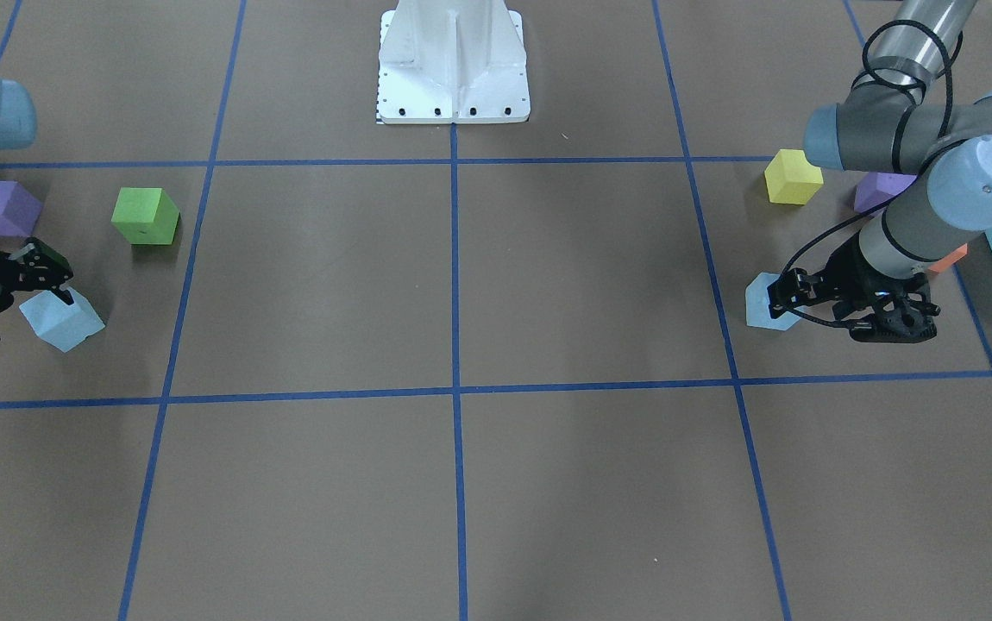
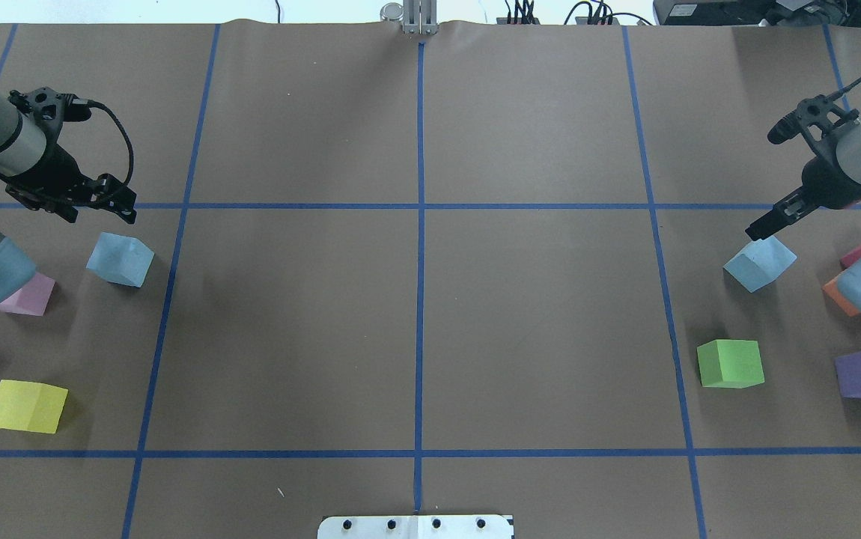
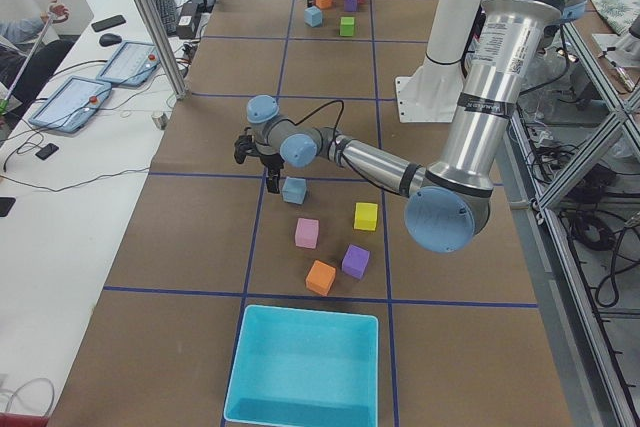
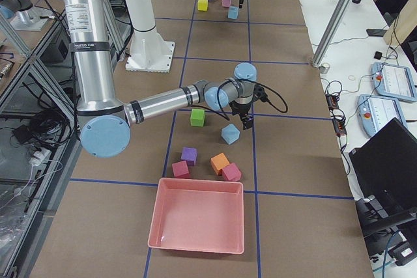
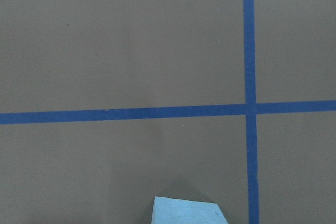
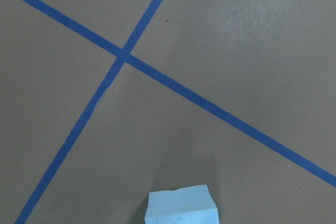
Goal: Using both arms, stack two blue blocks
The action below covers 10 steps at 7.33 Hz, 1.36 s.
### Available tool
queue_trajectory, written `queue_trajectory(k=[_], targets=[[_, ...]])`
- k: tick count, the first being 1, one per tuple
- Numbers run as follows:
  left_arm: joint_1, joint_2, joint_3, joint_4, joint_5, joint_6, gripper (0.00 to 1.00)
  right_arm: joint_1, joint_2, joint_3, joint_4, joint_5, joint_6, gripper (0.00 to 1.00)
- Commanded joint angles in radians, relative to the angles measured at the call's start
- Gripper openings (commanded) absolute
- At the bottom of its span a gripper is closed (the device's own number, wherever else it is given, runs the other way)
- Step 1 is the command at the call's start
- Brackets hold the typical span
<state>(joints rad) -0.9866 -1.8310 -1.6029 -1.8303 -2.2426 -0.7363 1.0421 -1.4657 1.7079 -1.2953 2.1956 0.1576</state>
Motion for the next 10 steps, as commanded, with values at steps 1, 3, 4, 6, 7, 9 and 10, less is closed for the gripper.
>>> queue_trajectory(k=[1, 3, 4, 6, 7, 9, 10], targets=[[0.002, -0.001, 0.003, -0.006, 0.000, -0.002, 0.99, -0.048, -0.031, -0.025, 0.069, -0.051, -0.001, 0.94], [0.002, -0.001, 0.003, -0.006, 0.000, -0.003, 0.99, -0.089, -0.058, -0.025, 0.123, -0.080, 0.040, 0.93], [0.002, -0.001, 0.003, -0.006, 0.000, -0.003, 0.99, -0.094, -0.064, -0.027, 0.123, -0.082, 0.039, 0.93], [0.002, -0.001, 0.003, -0.006, 0.000, -0.005, 0.99, -0.097, -0.077, -0.025, 0.125, -0.083, 0.036, 0.93], [0.002, -0.002, 0.003, -0.006, 0.000, -0.005, 0.99, -0.105, -0.084, -0.025, 0.125, -0.083, 0.037, 0.91], [0.025, -0.002, 0.003, -0.006, 0.008, 0.000, 0.99, -0.117, -0.084, -0.028, 0.125, -0.086, 0.037, 0.78], [0.045, -0.002, 0.003, -0.006, 0.035, -0.002, 0.99, -0.125, -0.084, -0.031, 0.123, -0.086, 0.039, 0.76]])
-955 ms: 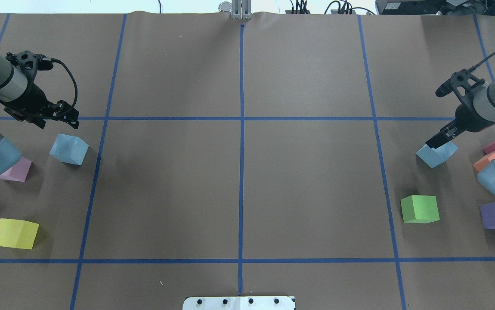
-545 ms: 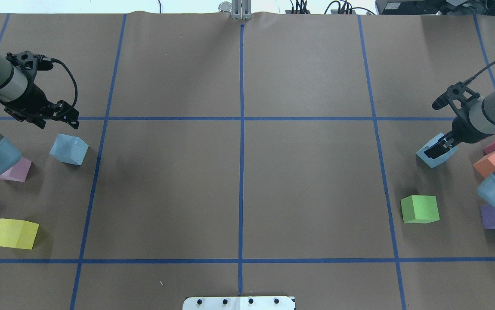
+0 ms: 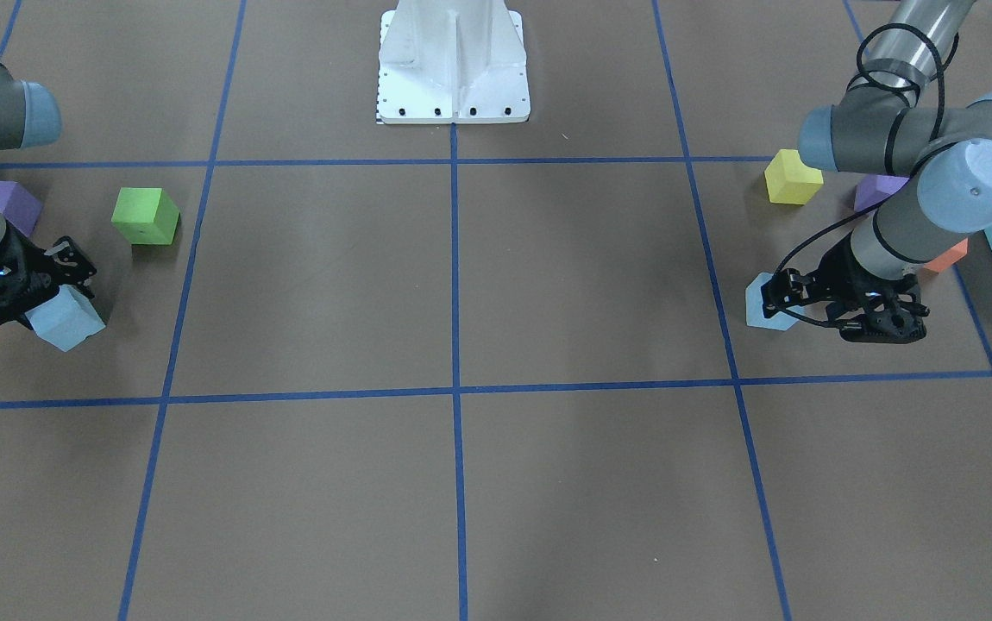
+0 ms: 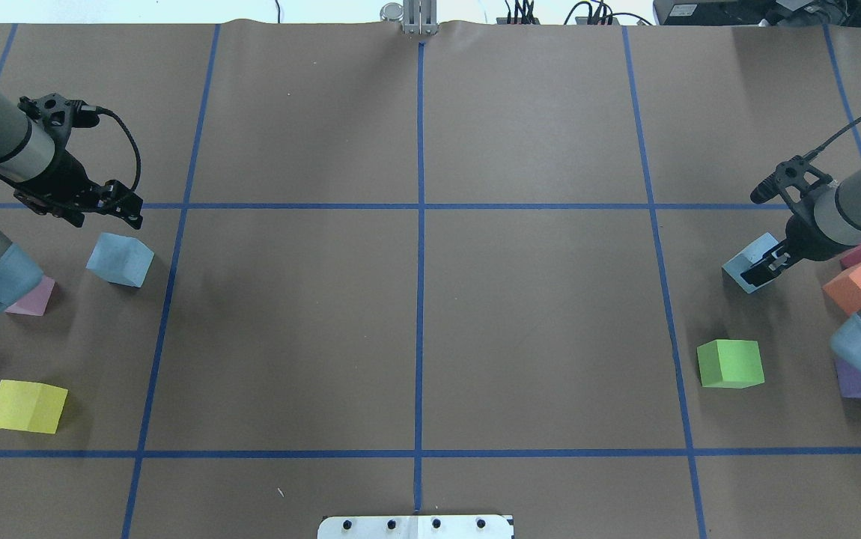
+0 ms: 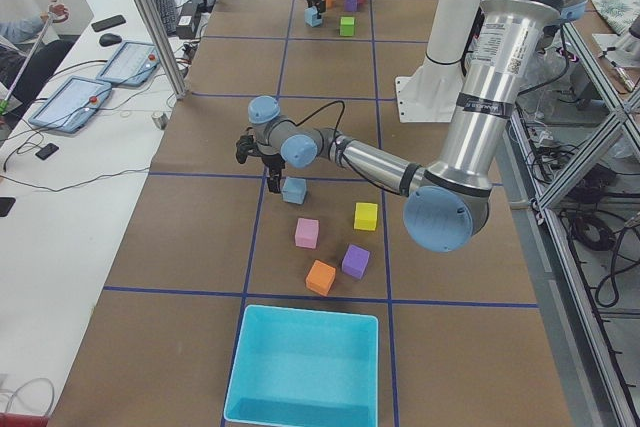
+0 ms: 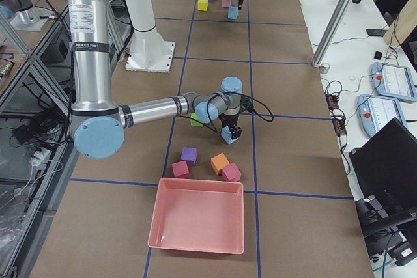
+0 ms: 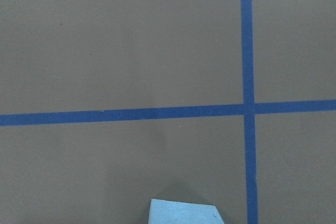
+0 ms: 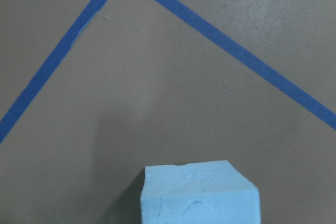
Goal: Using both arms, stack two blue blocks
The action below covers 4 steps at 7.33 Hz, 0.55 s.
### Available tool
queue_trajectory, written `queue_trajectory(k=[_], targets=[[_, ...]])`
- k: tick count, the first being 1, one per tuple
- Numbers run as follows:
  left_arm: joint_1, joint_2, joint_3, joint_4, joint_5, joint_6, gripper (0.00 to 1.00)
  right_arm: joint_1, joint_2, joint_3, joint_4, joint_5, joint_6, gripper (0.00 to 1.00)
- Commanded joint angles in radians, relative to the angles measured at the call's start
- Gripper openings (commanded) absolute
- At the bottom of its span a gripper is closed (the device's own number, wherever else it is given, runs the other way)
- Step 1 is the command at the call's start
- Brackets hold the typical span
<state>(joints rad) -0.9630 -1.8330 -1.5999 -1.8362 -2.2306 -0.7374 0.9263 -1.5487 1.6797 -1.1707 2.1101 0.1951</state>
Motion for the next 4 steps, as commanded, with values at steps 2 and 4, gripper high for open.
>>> queue_trajectory(k=[2, 4], targets=[[0.024, 0.000, -0.002, 0.000, 0.023, 0.000, 0.99, -0.017, -0.001, -0.006, -0.001, -0.002, 0.006, 0.66], [0.026, 0.006, -0.003, -0.002, 0.026, 0.003, 0.99, -0.017, 0.016, 0.006, -0.006, 0.004, 0.007, 0.60]])
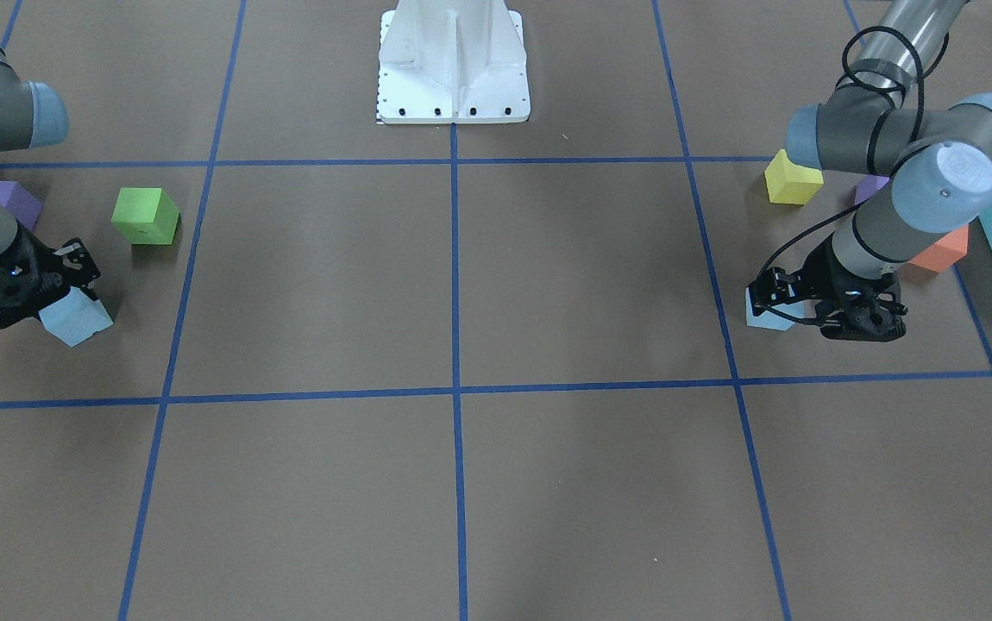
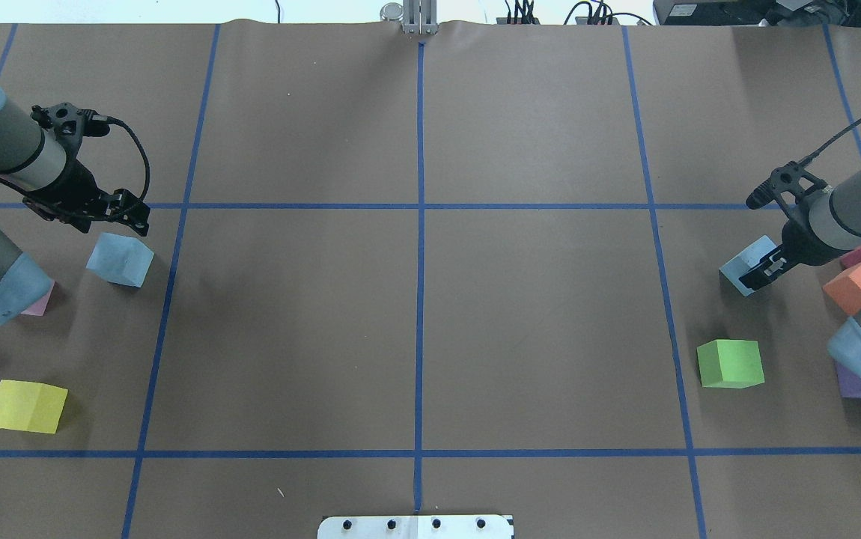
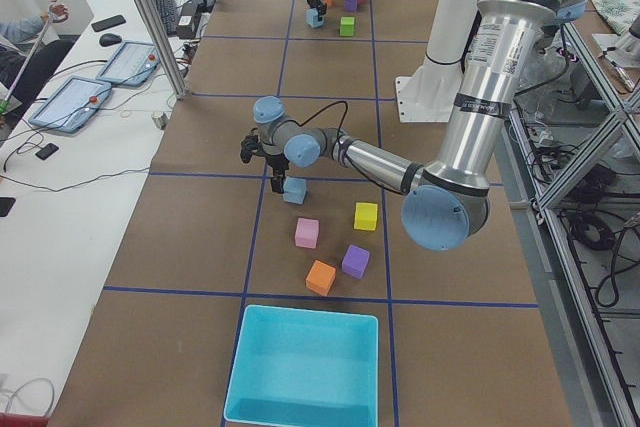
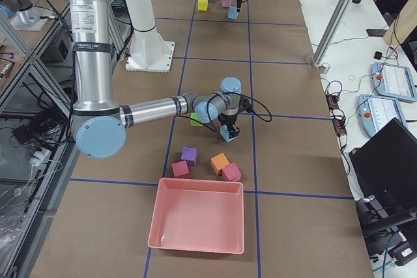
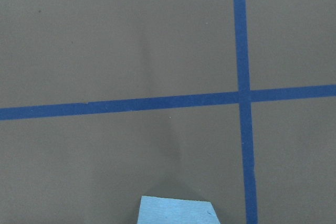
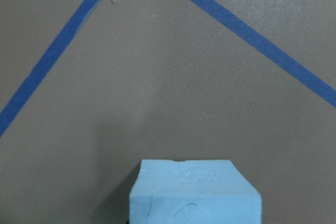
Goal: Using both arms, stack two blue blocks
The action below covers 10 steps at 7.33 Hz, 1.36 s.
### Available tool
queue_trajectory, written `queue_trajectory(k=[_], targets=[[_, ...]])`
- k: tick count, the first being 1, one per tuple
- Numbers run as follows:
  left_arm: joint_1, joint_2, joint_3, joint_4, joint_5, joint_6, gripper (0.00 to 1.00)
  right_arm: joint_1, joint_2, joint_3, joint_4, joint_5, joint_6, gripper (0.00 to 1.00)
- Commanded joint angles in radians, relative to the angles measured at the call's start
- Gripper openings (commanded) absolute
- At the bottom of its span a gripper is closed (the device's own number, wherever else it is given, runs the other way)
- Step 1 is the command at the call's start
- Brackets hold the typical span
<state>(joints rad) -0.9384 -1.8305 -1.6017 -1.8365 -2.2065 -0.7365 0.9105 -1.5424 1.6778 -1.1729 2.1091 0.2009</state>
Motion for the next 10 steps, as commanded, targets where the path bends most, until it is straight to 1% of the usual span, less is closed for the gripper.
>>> queue_trajectory(k=[1, 2, 3, 4, 5, 7, 8, 9, 10], targets=[[0.009, 0.007, -0.006, -0.015, 0.023, 0.003, 0.98, 0.001, 0.034, 0.019, -0.020, 0.014, 0.008, 0.60], [0.032, 0.008, -0.006, -0.023, 0.053, 0.002, 0.98, 0.008, 0.083, 0.046, -0.110, 0.020, 0.008, 0.59], [0.036, 0.008, -0.007, -0.024, 0.059, 0.012, 0.98, 0.013, 0.144, 0.115, -0.277, 0.020, 0.009, 0.58], [0.038, 0.032, -0.007, -0.048, 0.059, 0.015, 0.98, 0.013, 0.238, 0.147, -0.427, 0.017, 0.035, 0.57], [0.041, 0.065, -0.007, -0.106, 0.059, 0.016, 0.98, 0.007, 0.325, 0.148, -0.504, 0.011, 0.122, 0.57], [0.067, 0.071, -0.007, -0.116, 0.059, -0.003, 0.98, -0.054, 0.399, 0.143, -0.513, 0.006, 0.291, 0.57], [0.076, 0.071, -0.007, -0.118, 0.059, -0.004, 0.96, -0.089, 0.436, 0.138, -0.513, -0.003, 0.392, 0.57], [0.078, 0.069, -0.007, -0.118, 0.059, -0.006, 0.76, -0.143, 0.490, 0.120, -0.510, -0.027, 0.511, 0.57], [0.076, 0.071, -0.007, -0.116, 0.057, -0.006, 0.55, -0.178, 0.557, 0.081, -0.508, -0.053, 0.588, 0.57]])
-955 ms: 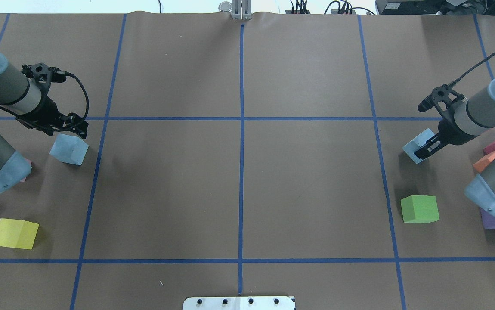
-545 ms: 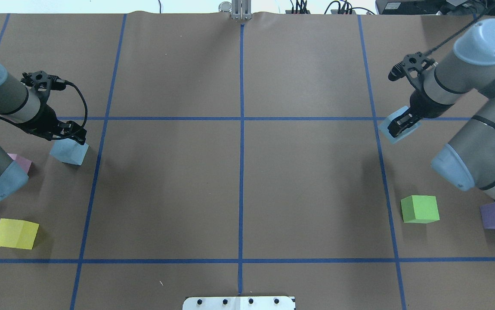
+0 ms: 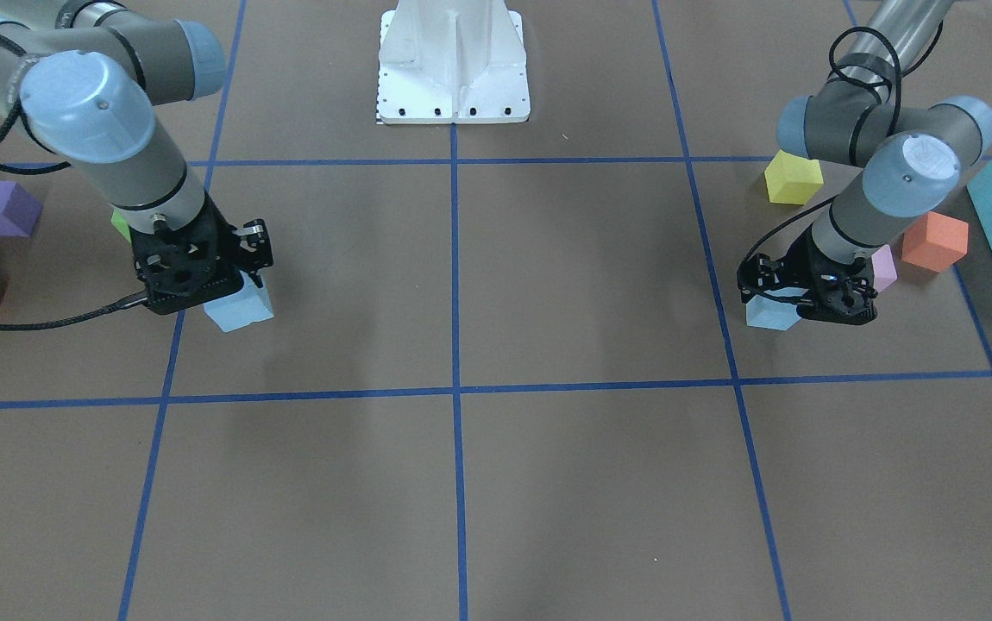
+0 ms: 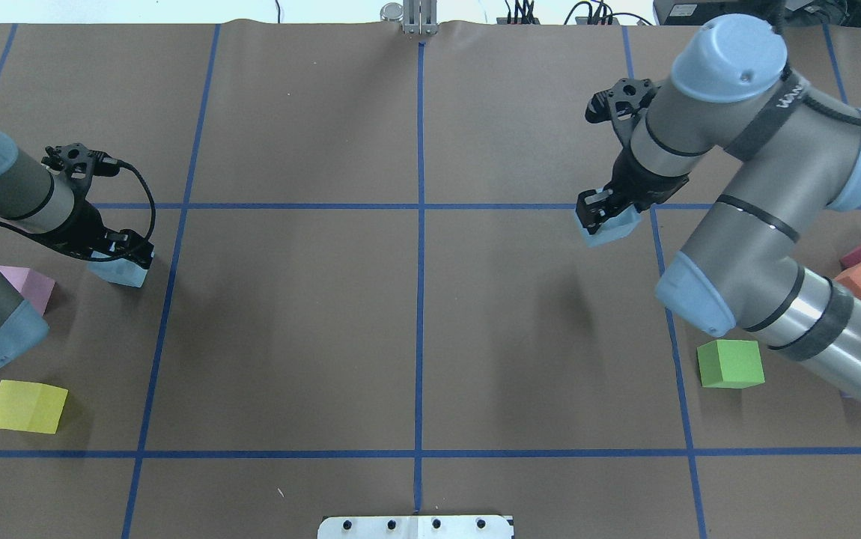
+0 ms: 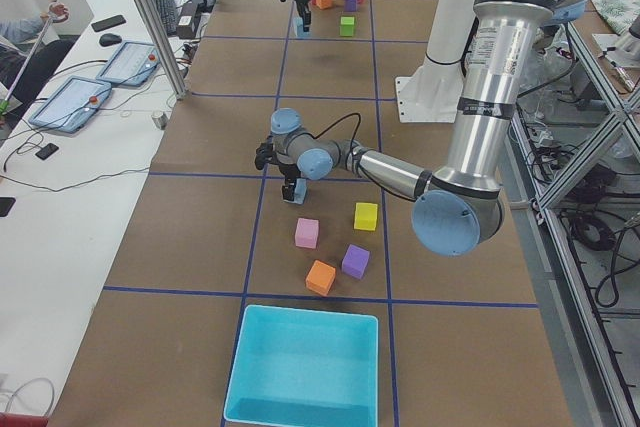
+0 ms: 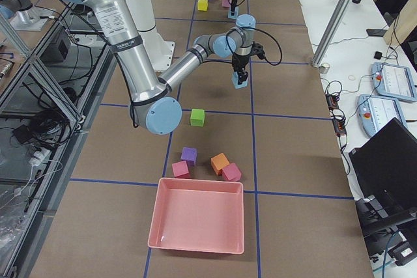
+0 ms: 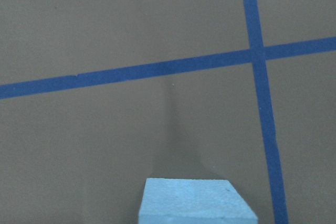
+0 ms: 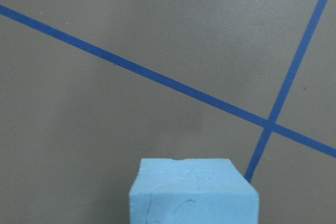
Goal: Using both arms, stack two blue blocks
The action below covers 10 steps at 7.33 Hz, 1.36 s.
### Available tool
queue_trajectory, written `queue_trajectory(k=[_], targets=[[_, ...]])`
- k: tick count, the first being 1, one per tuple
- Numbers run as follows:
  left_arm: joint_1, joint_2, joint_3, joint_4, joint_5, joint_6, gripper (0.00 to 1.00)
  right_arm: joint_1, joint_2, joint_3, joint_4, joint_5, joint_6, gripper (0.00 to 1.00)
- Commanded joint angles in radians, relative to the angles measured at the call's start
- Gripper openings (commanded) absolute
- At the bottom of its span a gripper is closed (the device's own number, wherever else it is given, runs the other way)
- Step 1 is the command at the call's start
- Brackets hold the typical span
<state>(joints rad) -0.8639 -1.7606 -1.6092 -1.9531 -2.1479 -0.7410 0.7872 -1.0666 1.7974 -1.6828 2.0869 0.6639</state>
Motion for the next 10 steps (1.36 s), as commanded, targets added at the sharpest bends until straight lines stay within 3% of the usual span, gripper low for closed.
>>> queue_trajectory(k=[1, 3, 5, 6, 7, 10], targets=[[0.002, -0.002, -0.003, 0.002, -0.004, -0.001, 0.43, -0.090, 0.136, -0.079, 0.005, -0.048, 0.202, 0.57], [-0.012, -0.008, -0.052, 0.051, -0.030, 0.002, 0.40, -0.140, 0.207, -0.175, 0.078, -0.083, 0.288, 0.57], [-0.053, -0.105, -0.188, 0.377, -0.072, -0.011, 0.40, -0.186, 0.238, -0.315, 0.288, -0.112, 0.383, 0.57], [-0.050, -0.223, -0.205, 0.517, -0.067, -0.156, 0.40, -0.221, 0.294, -0.378, 0.296, -0.154, 0.413, 0.57], [-0.049, -0.288, -0.203, 0.566, -0.067, -0.237, 0.40, -0.229, 0.330, -0.404, 0.296, -0.166, 0.457, 0.57], [-0.032, -0.342, -0.198, 0.565, -0.067, -0.383, 0.41, -0.236, 0.341, -0.424, 0.292, -0.166, 0.503, 0.57]])
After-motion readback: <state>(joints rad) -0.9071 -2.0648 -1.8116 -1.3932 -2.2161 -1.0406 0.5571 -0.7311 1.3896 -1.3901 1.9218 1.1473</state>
